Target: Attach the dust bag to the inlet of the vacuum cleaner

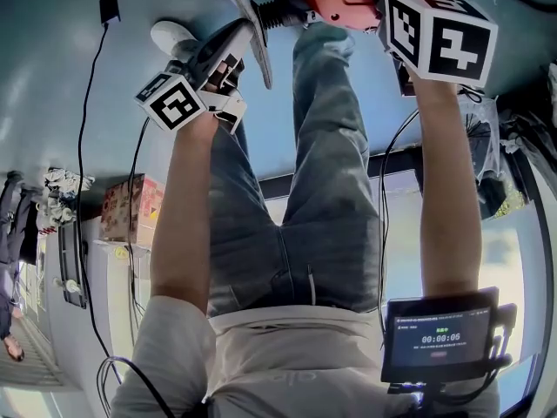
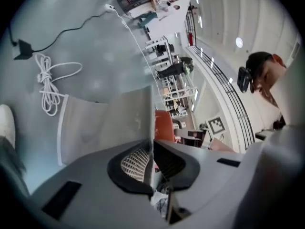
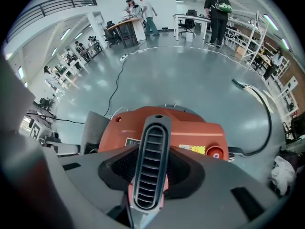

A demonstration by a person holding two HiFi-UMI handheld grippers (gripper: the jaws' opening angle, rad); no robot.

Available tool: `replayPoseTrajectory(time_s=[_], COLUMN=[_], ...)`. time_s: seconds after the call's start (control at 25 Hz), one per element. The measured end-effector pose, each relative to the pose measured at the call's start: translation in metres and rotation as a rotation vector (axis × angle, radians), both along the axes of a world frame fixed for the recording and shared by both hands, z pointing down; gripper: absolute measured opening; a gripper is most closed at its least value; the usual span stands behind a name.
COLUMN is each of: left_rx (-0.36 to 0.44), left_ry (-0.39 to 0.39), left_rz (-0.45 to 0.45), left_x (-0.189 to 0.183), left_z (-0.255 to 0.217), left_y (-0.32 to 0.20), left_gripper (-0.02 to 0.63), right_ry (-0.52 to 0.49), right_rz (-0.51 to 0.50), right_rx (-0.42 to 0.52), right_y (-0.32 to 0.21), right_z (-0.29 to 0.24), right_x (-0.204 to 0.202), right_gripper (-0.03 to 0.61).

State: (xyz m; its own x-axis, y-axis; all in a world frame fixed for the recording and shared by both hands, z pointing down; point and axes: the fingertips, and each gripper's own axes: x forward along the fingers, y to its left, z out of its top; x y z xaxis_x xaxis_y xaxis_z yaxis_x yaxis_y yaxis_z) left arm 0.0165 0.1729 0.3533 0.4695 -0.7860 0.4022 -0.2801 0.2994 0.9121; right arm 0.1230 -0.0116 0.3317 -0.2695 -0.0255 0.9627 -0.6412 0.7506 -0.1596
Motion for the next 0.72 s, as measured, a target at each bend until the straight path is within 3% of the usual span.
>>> replayPoseTrajectory(time_s=[0.12,0.24,0.36,0.52,0.64,0.72], left_rx=[-0.025,-0.002,-0.037,-0.136,-0.149,-0.149], left_ry=[0.087,0.136,0.063,-0.076,-0.206,-0.23], left_rz=[-0.118,-0.11,-0.028,0.105,0.24,0.276], left_x=[-0.011,-0.008,-0.003,-0.001,0.004,0.006], left_z=[0.018,0.018,0.018,0.023,0.025,0.025], left_y=[0.001,-0.01,-0.01,-0.005,-0.006,-0.014], left_gripper=[0.018,0.018,0.019,0.071,0.075,0.075], right_ry=[-0.003,-0.003,-0.002,-0.008,-0.024,-0.044], right_rz=[0.001,0.002,0.0,-0.007,-0.041,-0.059], right_rx=[0.004,0.007,0.007,0.012,0.013,-0.004], right_y=[0.002,0.003,0.002,0.002,0.006,0.009], right_z=[0.002,0.003,0.002,0.002,0.001,0.0], right_x=[0.002,-0.006,-0.008,-0.007,-0.007,-0.007], right_gripper=[0.148,0.147,0.148,0.149,0.149,0.15])
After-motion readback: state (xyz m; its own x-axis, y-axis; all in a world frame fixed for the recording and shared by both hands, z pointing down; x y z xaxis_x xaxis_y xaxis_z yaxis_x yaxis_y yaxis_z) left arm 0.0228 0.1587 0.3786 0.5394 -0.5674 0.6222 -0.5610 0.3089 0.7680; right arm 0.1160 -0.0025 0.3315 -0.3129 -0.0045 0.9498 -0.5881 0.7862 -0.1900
